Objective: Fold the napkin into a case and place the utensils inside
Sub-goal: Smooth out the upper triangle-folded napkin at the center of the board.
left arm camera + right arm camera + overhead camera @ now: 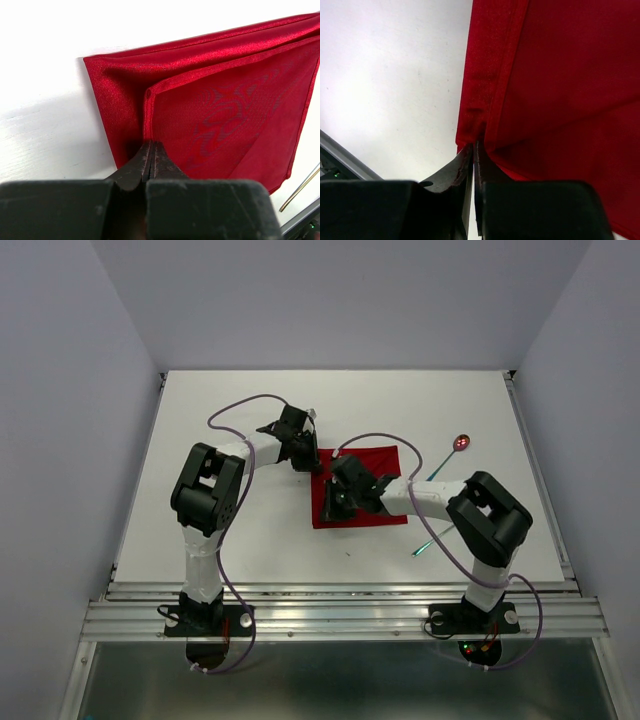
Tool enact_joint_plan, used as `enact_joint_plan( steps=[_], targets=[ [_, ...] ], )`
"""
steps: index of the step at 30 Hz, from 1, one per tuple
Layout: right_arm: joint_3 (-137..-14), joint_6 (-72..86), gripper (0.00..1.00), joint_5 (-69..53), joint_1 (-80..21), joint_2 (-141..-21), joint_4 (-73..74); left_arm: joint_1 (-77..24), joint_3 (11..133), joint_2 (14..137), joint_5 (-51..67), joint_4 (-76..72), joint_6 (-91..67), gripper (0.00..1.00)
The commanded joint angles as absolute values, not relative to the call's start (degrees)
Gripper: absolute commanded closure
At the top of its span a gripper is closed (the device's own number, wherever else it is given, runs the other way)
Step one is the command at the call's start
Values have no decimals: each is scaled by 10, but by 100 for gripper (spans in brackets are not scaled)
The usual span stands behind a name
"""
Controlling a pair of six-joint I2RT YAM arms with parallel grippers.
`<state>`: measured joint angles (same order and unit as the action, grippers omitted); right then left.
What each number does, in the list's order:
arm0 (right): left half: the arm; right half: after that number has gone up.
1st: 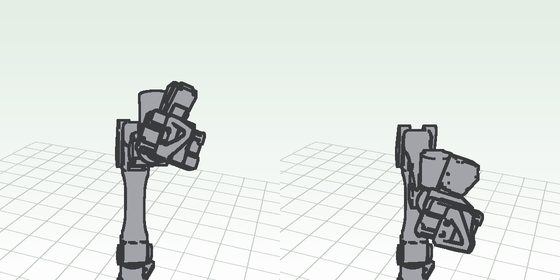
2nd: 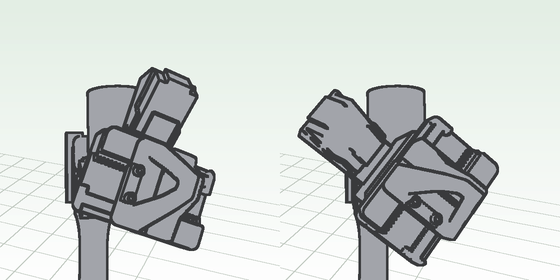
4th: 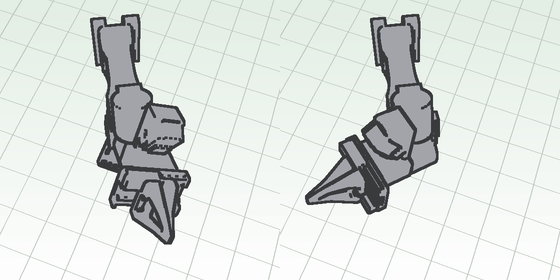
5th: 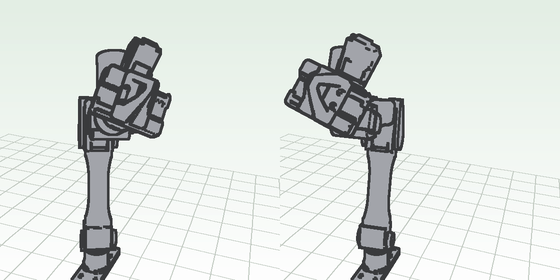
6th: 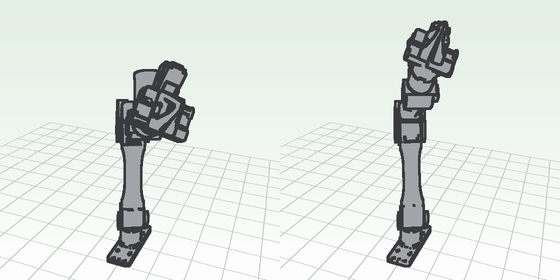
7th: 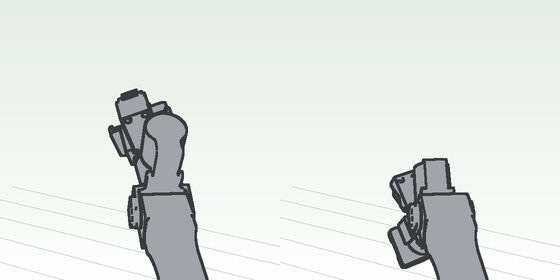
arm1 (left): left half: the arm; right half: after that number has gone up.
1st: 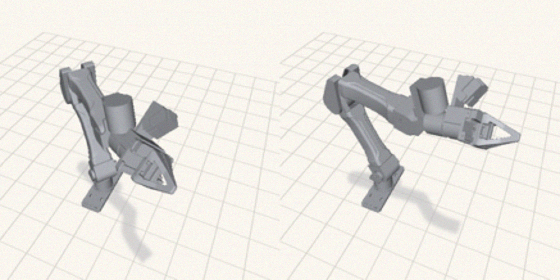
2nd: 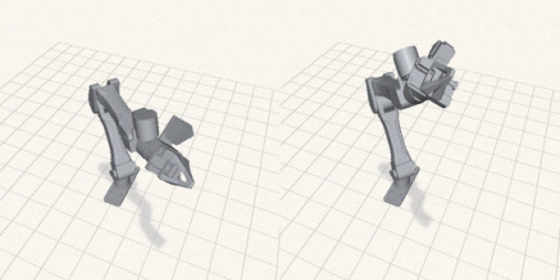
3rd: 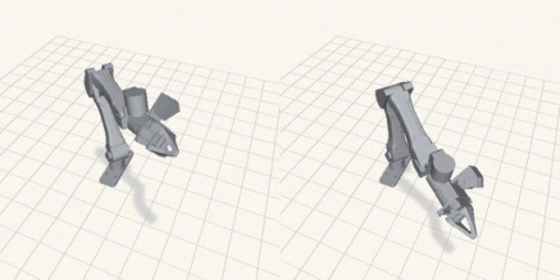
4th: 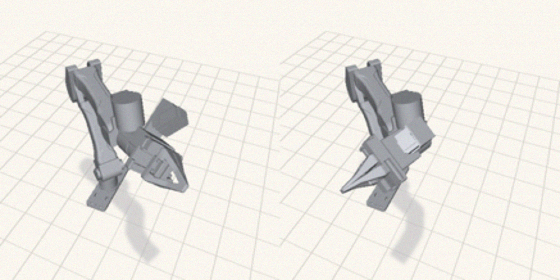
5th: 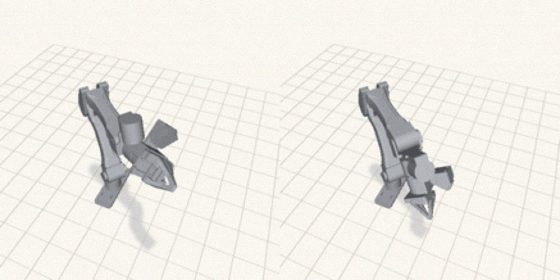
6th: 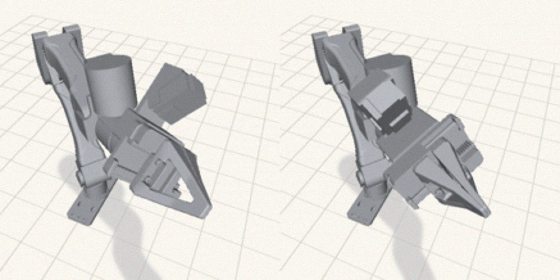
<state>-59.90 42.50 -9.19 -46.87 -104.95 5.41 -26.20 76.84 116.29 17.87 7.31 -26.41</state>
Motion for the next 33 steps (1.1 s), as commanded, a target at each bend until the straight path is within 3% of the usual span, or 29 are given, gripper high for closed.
enact_joint_plan(
  steps=[1,6,17,22,28,33],
  targets=[
    [-620,405,90,-51,-471,-982,64,-264,756,1148,172,77,-250,100],
    [-614,420,91,-18,-466,-983,65,-264,754,1145,173,77,-250,100],
    [-595,424,92,-71,-466,-1051,50,-264,754,1144,176,76,-250,100],
    [-613,410,92,-36,-466,-1022,65,-265,752,1143,178,76,-250,100],
    [-628,419,90,-57,-388,-968,63,-265,750,1143,181,76,-248,100],
    [-635,400,90,-67,-359,-995,65,-265,755,1146,186,76,-248,100]
  ],
)
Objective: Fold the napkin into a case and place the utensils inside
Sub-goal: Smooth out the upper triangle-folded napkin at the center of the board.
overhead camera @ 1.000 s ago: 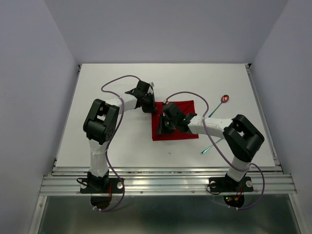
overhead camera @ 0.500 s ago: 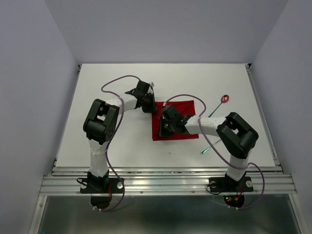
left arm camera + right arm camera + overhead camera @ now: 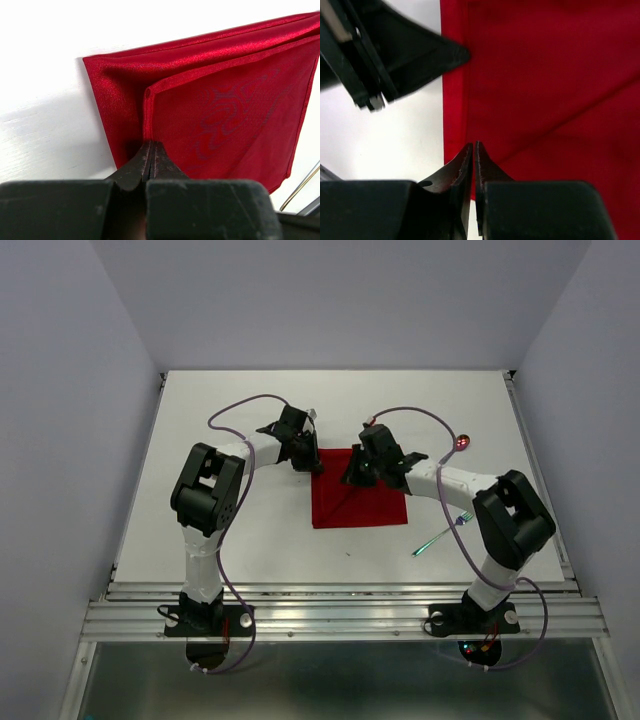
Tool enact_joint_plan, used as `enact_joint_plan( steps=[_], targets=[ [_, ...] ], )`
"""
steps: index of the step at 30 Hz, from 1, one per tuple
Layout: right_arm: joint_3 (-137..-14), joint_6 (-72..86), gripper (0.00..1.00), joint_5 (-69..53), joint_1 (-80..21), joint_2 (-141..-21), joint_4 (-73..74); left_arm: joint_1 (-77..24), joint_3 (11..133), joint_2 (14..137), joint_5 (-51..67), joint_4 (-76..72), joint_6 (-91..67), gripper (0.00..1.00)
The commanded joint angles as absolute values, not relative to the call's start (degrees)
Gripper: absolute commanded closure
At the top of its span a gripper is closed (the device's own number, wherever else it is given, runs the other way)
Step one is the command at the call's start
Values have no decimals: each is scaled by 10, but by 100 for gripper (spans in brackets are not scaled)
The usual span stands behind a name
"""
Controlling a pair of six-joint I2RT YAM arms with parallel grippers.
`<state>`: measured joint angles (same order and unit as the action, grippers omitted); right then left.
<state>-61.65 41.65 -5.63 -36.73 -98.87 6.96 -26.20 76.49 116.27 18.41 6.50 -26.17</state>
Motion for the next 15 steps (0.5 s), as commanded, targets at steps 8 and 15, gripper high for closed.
enact_joint_plan(
  steps=[8,15],
  targets=[
    [-647,379,91,-113,-353,-1041,69,-265,753,1143,189,76,-245,100],
    [-642,369,91,-76,-344,-1065,81,-265,753,1143,187,76,-245,100]
  ],
)
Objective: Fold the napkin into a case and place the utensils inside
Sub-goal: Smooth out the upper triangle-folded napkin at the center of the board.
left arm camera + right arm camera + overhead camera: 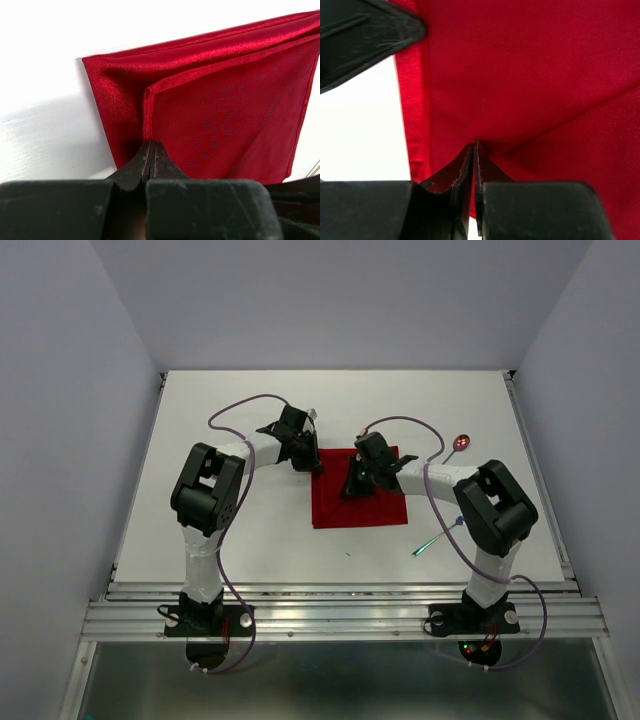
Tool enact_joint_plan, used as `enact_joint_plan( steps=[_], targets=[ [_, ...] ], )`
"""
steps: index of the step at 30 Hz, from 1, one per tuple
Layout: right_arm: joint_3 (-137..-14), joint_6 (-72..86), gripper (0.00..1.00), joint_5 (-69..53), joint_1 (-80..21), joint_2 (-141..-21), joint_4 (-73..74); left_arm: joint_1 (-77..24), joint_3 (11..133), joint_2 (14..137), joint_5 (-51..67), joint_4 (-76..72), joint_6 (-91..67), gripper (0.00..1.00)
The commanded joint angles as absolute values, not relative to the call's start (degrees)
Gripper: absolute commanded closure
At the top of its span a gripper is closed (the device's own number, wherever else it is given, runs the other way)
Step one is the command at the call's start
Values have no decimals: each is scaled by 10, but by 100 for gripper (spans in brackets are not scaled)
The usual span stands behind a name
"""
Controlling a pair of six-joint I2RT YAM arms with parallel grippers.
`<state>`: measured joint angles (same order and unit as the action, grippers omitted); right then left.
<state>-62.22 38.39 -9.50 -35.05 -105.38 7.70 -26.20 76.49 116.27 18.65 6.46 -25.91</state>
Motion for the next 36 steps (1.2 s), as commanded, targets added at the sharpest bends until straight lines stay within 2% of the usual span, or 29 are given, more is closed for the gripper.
enact_joint_plan(
  steps=[1,10,20,30,36],
  targets=[
    [-642,370,91,-76,-338,-1072,82,-265,753,1143,188,76,-243,100],
    [-650,350,91,-68,-251,-1083,83,-265,747,1141,188,78,-232,100],
    [-722,326,91,-47,-185,-1119,101,-265,751,1145,192,80,-228,100],
    [-770,323,91,-37,-147,-1145,111,-265,751,1137,185,91,-221,100],
    [-768,321,91,-60,-147,-1097,118,-265,767,1118,176,105,-221,100]
  ],
)
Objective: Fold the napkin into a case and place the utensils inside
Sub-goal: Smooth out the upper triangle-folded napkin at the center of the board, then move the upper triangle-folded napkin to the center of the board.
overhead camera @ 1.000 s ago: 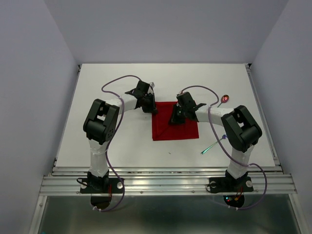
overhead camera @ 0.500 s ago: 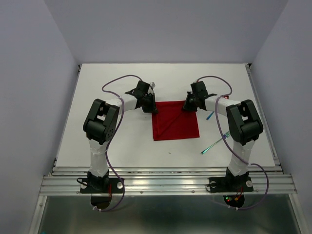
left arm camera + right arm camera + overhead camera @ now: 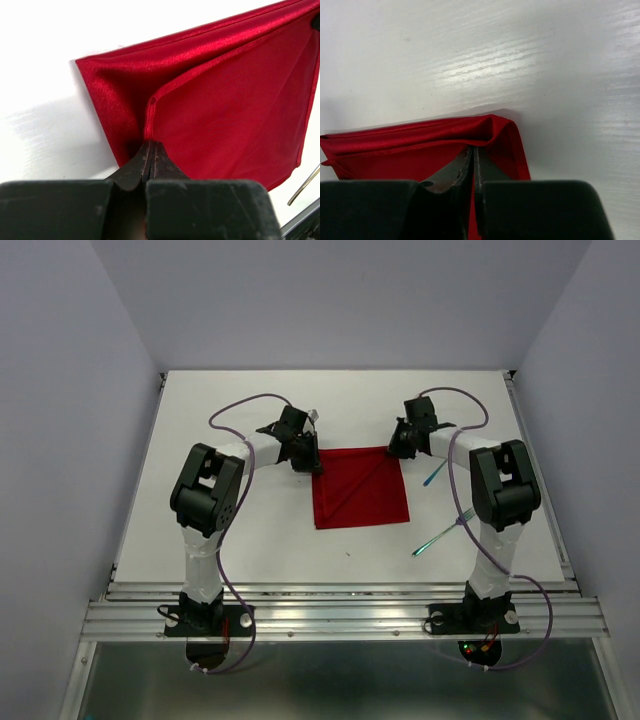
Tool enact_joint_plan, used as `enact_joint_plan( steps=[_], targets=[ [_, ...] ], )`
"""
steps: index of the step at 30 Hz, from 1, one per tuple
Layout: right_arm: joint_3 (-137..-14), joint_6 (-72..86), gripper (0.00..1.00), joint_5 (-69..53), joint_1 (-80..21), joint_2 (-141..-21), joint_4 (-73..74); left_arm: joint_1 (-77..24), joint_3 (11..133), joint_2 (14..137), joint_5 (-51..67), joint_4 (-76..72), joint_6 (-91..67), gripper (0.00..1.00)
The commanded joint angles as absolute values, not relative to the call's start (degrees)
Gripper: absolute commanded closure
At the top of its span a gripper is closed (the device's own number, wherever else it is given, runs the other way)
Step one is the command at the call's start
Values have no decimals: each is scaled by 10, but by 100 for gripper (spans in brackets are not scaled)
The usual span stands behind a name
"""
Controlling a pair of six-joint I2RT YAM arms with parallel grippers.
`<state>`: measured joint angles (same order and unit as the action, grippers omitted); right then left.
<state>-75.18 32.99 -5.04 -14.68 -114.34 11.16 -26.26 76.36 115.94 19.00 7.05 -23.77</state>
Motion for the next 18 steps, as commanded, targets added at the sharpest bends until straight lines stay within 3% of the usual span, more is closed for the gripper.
enact_joint_plan(
  steps=[1,11,18],
  targets=[
    [-765,322,91,-59,-147,-1084,118,-265,770,1115,174,108,-221,100],
    [-680,308,88,-25,-147,-941,144,-277,818,1042,133,159,-214,92],
    [-604,314,88,-21,-160,-858,164,-277,781,989,91,172,-230,87]
  ],
)
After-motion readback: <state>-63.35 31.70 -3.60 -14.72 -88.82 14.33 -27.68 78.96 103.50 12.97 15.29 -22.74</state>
